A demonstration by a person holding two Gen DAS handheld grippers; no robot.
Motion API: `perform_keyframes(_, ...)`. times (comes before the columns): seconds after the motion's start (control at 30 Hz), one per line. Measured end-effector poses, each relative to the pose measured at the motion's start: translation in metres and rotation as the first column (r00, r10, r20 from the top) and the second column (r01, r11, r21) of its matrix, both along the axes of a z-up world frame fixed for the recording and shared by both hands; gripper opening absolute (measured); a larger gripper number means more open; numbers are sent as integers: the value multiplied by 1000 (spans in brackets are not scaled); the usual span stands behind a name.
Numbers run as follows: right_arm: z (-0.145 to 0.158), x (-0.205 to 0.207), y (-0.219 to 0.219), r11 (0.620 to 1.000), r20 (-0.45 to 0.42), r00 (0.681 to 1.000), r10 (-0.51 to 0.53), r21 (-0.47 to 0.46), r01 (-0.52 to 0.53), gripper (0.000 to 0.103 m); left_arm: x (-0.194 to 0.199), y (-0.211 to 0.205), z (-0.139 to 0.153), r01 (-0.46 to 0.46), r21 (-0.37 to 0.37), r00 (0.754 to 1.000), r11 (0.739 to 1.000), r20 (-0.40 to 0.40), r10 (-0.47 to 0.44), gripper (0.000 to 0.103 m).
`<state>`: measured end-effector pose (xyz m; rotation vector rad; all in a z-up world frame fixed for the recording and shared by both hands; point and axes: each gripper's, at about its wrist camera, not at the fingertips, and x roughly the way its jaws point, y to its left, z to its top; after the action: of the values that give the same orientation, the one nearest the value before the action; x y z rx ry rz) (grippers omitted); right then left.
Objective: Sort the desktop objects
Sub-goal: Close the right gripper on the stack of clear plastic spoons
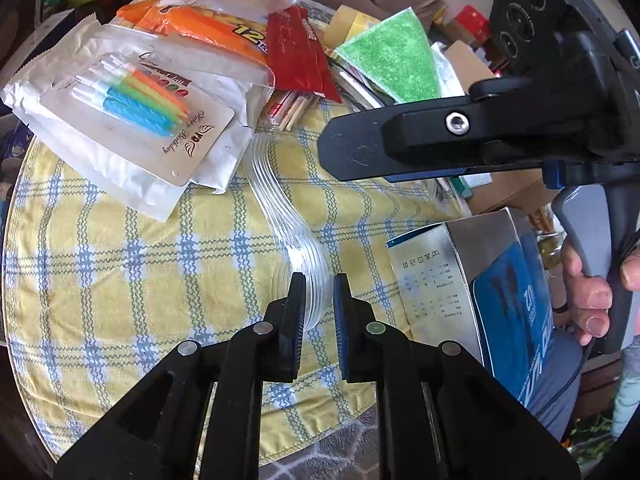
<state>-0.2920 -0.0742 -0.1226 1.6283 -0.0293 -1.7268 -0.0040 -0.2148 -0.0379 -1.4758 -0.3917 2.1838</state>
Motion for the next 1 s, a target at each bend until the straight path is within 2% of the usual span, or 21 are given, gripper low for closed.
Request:
perform_keyframes(0.13,1,1,-23,995,-78,995,67,74,-61,86,1,-3,2,-19,37,1000,999,9,19,13)
perform_keyframes(0.2,-2,2,-34,991,-98,991,91,109,-80,82,0,-5,1,-23,51,1000,998,13,22,13)
perform_keyframes(0.3,-14,-1,-48,987,-82,992,100,132,-89,67,3,-4,3,-18,43,1000,999,4,18,13)
perform_keyframes(0.37,-21,0,-55,986,-81,991,108,137,-96,52,4,-4,3,-18,42,1000,999,4,18,13)
perform_keyframes(0.43,-28,1,-60,983,-73,991,114,154,-102,48,3,-3,3,-16,42,1000,999,3,16,13)
perform_keyframes(0.5,-35,4,-63,979,-70,989,130,170,-116,41,3,-1,3,-11,45,1000,999,5,11,13)
perform_keyframes(0.57,-38,7,-63,975,-89,985,150,177,-132,23,3,2,3,2,37,1000,999,1,-2,12)
perform_keyframes(0.63,-38,8,-60,972,-115,980,160,189,-136,15,3,8,5,18,33,1000,999,-10,-18,10)
perform_keyframes(0.83,-28,8,-38,986,-123,984,127,127,-111,15,3,21,15,55,45,998,997,-40,-53,9)
perform_keyframes(1.0,-3,4,-10,997,-122,990,70,39,-65,15,1,34,45,85,38,992,996,-93,-81,9)
